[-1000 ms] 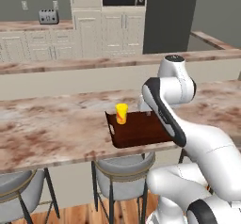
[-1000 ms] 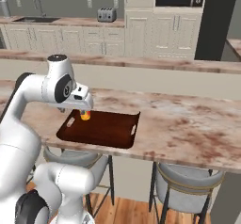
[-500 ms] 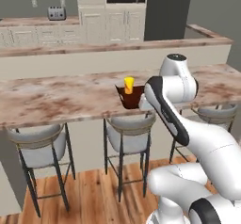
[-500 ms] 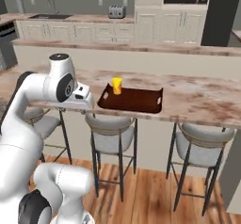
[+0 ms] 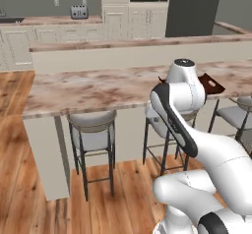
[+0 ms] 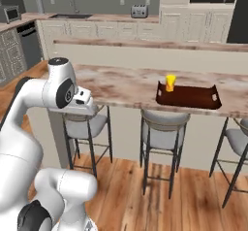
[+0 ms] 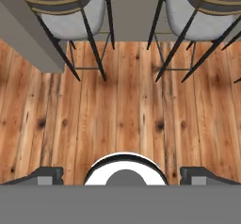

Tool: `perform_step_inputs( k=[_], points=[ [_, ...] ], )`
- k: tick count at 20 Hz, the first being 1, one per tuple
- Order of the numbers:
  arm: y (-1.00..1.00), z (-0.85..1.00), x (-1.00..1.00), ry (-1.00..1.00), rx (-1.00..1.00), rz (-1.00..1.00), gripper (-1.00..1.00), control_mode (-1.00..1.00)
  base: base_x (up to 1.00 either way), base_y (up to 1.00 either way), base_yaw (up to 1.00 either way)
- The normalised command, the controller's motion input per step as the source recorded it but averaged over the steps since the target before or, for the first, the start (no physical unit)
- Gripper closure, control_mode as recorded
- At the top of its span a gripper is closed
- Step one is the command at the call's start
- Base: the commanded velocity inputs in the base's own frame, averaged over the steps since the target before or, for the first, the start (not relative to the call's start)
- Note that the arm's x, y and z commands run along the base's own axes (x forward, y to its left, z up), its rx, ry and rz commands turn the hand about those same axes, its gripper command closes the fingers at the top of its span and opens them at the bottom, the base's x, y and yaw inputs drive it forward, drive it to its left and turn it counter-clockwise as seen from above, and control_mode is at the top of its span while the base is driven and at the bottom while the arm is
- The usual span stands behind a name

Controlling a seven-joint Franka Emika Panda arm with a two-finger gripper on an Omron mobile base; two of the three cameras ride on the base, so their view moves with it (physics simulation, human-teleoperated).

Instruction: There is a tray on the dining counter. Grab the cup, mug, and pitcher and place them on the tray. The pitcher may be placed next to the tray if it cannot fit the tray.

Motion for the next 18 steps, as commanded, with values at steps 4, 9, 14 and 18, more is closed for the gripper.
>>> perform_step_inputs(
  k=[4,9,14,18],
  points=[
    [0.00,0.00,0.00,0.00,0.00,0.00,-1.00,1.00,0.00,1.00,0.00],
    [0.00,0.00,0.00,0.00,0.00,0.00,-1.00,1.00,0.06,1.00,0.00],
    [0.00,0.00,0.00,0.00,0.00,0.00,-1.00,1.00,0.06,1.00,0.00],
    [0.00,0.00,0.00,0.00,0.00,0.00,-1.00,1.00,0.16,1.00,0.00]
  ],
)
